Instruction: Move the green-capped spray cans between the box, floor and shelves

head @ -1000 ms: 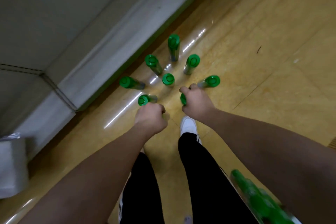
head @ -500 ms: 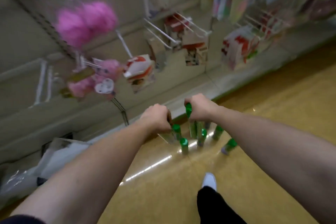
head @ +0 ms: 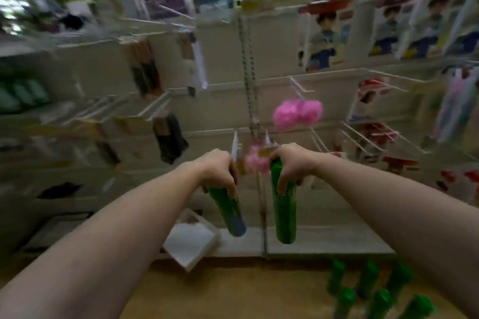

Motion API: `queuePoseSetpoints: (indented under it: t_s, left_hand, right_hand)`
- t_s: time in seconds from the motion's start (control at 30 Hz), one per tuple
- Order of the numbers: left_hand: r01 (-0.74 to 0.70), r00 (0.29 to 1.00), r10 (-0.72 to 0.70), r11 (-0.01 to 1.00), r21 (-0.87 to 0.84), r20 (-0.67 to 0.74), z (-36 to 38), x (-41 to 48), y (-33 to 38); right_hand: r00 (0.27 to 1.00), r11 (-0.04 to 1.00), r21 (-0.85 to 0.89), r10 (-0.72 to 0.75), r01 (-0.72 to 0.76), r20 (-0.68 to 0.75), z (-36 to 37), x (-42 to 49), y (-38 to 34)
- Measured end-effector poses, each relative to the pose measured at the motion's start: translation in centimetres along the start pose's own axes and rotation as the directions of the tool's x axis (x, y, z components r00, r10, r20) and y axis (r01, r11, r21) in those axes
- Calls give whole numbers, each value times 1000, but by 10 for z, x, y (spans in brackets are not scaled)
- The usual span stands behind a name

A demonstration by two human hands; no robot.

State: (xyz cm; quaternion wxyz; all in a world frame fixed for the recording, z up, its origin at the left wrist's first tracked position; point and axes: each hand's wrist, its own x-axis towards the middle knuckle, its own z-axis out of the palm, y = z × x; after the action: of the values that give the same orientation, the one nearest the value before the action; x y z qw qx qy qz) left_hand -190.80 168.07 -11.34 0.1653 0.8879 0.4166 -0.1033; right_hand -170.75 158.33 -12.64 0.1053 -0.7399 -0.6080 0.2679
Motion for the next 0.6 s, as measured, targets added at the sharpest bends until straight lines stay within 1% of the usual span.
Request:
queuePoseSetpoints:
  t_s: [0.13,0.23,0.33,0.47,0.6]
  left_hand:
    - [149,983,-156,986,-73,-97,-21,-44,-73]
    - [242,951,-260,963,-116,-170,-29,-73,-124]
    - [339,903,-363,931,-138,-229,-28,-100,-172]
    - [486,816,-510,860,-155,-272,-25,-136,-231]
    - [616,708,-644,764,-194,-289,-19,-169,-275]
  right_hand:
    - [990,991,-29,-132,133,44,11,33,-85]
    - [970,972,-52,-226,231,87,27,63,-140]
    - [935,940,-73,-319,333,155,48,97,-191]
    - [855,870,-128,-426,477,295,79,139,-262]
    - [745,774,-135,-524,619,412,112,175,-330]
